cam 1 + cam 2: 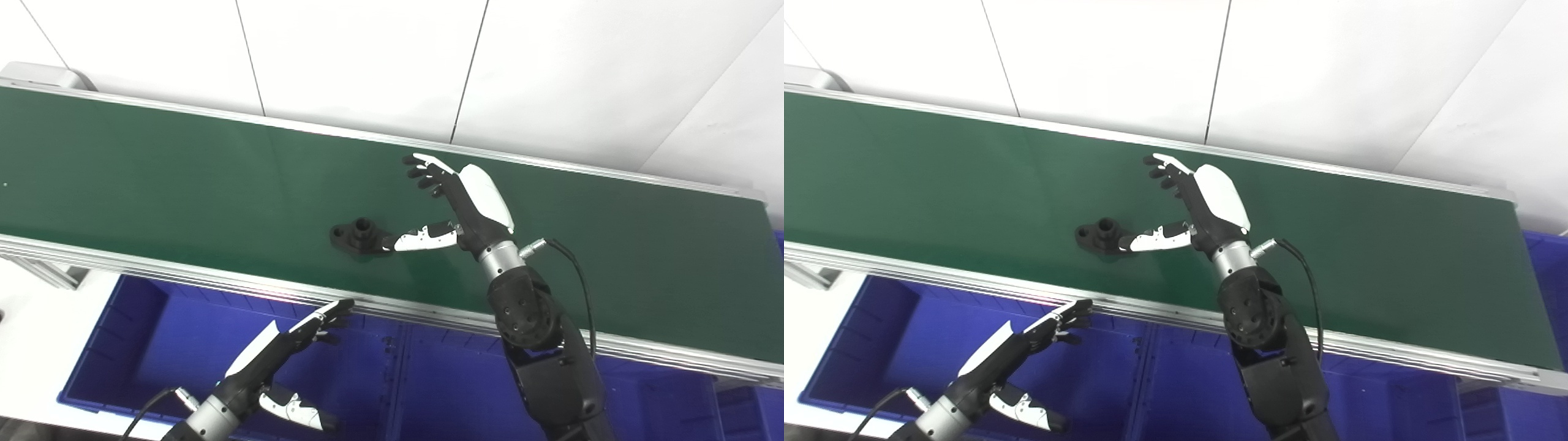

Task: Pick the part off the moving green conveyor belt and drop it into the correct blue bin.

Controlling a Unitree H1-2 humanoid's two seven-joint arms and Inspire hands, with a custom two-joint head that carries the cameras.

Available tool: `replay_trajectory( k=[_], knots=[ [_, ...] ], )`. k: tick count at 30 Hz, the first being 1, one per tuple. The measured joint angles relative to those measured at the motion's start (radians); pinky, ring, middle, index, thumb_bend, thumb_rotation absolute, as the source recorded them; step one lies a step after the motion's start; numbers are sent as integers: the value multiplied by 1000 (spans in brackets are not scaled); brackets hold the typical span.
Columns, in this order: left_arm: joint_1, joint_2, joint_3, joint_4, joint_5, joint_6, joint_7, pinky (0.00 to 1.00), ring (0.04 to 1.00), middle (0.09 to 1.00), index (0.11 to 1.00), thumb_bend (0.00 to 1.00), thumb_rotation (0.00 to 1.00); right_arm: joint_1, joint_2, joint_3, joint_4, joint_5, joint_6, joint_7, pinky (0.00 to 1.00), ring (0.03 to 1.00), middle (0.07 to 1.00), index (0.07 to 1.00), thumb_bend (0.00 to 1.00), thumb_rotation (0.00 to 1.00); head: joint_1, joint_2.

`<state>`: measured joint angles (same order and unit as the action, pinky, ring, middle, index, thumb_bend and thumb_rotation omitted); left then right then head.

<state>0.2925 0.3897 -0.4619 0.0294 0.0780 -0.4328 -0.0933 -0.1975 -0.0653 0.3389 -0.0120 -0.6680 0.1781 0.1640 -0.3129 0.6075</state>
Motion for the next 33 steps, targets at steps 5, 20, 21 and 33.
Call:
replay_trajectory(
  k=[5,20,21,33],
  knots=[
    [0,6,-21,0,20,0,36,749,850,902,920,983,410,-4,-10,35,27,-27,3,9,675,736,785,834,851,238,-2,5],
    [-21,46,-110,-12,51,0,152,779,861,902,919,973,405,-21,-39,101,129,-73,-3,-39,640,717,760,808,785,64,2,18],
    [-21,46,-113,-13,51,0,157,784,864,905,922,970,403,-22,-43,103,135,-74,-6,-46,621,703,748,802,766,49,2,21],
    [-21,48,-126,-19,37,0,173,807,884,920,934,975,406,-27,-119,157,119,-175,-8,-60,225,298,474,653,549,0,-11,37]
  ],
)
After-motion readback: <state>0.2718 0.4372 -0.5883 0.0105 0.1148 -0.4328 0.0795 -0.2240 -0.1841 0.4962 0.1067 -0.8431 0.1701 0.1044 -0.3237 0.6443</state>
